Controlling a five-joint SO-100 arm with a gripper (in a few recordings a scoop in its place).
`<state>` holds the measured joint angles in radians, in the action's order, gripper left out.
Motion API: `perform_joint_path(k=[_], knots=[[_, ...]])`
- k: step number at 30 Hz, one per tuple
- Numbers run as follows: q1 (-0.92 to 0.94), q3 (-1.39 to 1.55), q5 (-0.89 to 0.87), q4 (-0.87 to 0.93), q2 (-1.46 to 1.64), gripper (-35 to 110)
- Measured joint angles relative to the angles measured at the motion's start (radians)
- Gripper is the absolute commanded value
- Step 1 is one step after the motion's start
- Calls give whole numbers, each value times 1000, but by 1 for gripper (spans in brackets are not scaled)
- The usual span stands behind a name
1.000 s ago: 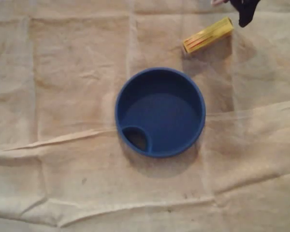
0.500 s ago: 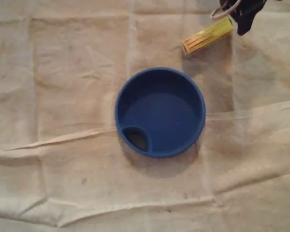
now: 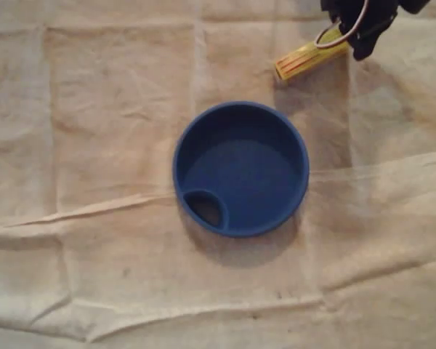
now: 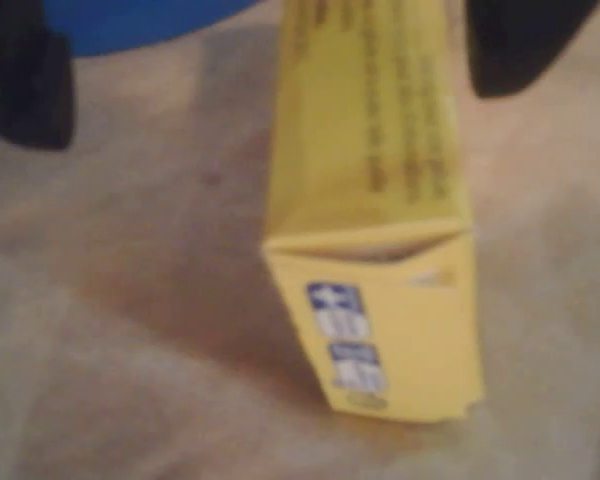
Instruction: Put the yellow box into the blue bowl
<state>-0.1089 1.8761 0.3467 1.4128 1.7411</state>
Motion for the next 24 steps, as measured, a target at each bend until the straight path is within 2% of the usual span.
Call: perform_joint_path(k=[9, 24], knots=[[-2, 109, 0, -52, 0, 22], [-5, 115, 5, -80, 0, 22]])
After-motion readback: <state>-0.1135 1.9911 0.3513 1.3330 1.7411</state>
